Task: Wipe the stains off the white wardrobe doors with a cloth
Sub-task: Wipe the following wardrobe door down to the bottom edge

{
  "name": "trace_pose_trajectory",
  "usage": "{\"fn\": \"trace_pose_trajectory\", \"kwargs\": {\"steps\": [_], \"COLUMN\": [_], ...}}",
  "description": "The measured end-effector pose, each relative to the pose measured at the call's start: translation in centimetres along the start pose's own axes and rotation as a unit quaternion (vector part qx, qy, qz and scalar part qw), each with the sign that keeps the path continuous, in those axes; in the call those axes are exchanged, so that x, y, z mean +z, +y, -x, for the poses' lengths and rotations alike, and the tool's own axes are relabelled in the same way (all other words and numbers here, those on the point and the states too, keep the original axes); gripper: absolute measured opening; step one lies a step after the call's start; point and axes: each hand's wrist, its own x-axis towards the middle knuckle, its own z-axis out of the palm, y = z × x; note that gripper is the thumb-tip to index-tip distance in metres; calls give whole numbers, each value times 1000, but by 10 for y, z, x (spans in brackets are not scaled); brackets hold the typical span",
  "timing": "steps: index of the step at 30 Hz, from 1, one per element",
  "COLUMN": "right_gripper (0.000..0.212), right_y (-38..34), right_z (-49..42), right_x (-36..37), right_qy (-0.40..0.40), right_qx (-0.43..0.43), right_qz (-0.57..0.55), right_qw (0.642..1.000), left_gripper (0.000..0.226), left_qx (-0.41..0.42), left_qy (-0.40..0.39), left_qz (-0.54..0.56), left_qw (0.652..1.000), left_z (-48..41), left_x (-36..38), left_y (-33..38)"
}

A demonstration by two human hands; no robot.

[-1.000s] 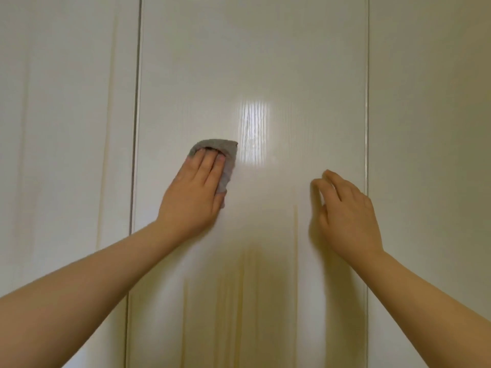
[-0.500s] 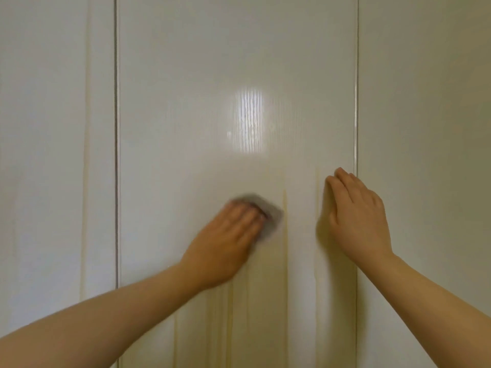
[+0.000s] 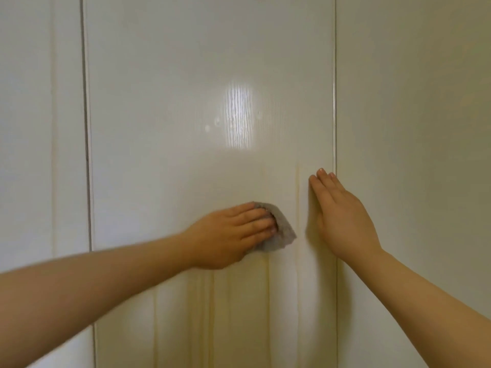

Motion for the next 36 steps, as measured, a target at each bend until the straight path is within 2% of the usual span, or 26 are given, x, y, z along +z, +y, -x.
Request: {"fn": "trace_pose_trajectory", "kwargs": {"steps": [2, 4, 5, 6, 7, 9, 11, 12, 14, 16, 17, 18, 19, 21, 22, 23, 24, 26, 27, 28, 29, 30, 32, 34, 35, 36], "right_gripper": [65, 65, 66, 66, 66, 66, 65, 66, 68, 70, 72, 71, 68, 59, 56, 56, 57, 61, 63, 63, 62, 60, 58, 60, 59, 56], "right_y": [6, 8, 9, 8, 8, 8, 11, 13, 15, 13, 12, 12, 11, 12, 14, 15, 16, 16, 16, 15, 13, 13, 15, 17, 18, 18], "right_z": [0, 0, 0, 1, 1, 1, 1, 1, 1, 3, 3, 4, 5, 6, 7, 8, 9, 9, 9, 8, 8, 7, 5, 6, 6, 7], "right_x": [-5, -7, -7, -7, -7, -9, -11, -12, -11, -11, -10, -8, -7, -5, -5, -5, -6, -7, -7, -7, -6, -6, -5, -6, -7, -8], "right_qy": [-29, -40, -45, -48, -47, -48, -53, -53, -53, -62, -60, -52, -43, -35, -36, -35, -33, -39, -38, -35, -30, -25, -28, -46, -53, -58], "right_qx": [-7, -11, -9, -6, -5, -7, -18, -24, -28, -25, -21, -18, -15, -11, -11, -10, 1, 30, 38, 42, 47, 54, 68, 61, 61, 64], "right_qz": [23, 26, 25, 18, 8, 2, 9, 11, 5, -15, -31, -51, -76, -112, -118, -125, -139, -167, -176, -183, -195, -211, -233, -215, -214, -219], "right_qw": [999, 999, 999, 999, 999, 999, 998, 998, 998, 998, 998, 997, 996, 993, 992, 991, 990, 985, 983, 982, 979, 976, 970, 974, 974, 972], "left_gripper": [48, 51, 50, 46, 42, 43, 42, 44, 51, 57, 59, 59, 56, 51, 53, 55, 56, 58, 58, 56, 51, 46, 42, 41, 42, 44], "left_qx": [-56, -197, -235, -225, -170, -3, 70, 32, -140, -297, -336, -335, -279, -104, -37, -10, -35, -169, -237, -267, -255, -200, -32, 67, 58, 4], "left_qy": [22, 62, 66, 68, 62, 32, -4, 3, 54, 101, 106, 100, 83, 48, 22, 17, 13, 54, 59, 72, 82, 76, 49, 14, 27, 37], "left_qz": [-2, -45, -51, -46, -23, 22, 6, -15, -26, -36, -24, -11, 4, 23, 18, -4, -20, -43, -39, -26, -6, 16, 41, 54, 52, 60], "left_qw": [998, 977, 968, 971, 983, 999, 998, 999, 988, 949, 935, 937, 957, 993, 999, 1000, 999, 983, 969, 961, 964, 977, 997, 996, 997, 997], "left_z": [-13, -31, -38, -38, -34, -18, -12, -19, -43, -68, -79, -87, -90, -82, -76, -74, -76, -86, -93, -98, -98, -92, -69, -54, -56, -61], "left_x": [-11, -22, -23, -17, -7, 1, -2, -4, -15, -24, -21, -18, -12, -7, -11, -14, -16, -19, -22, -20, -12, -3, 7, 10, 10, 7], "left_y": [-38, -74, -72, -56, -30, 12, 1, -20, -68, -92, -83, -65, -40, 1, -1, -17, -37, -76, -80, -71, -49, -19, 33, 35, 20, 0]}}
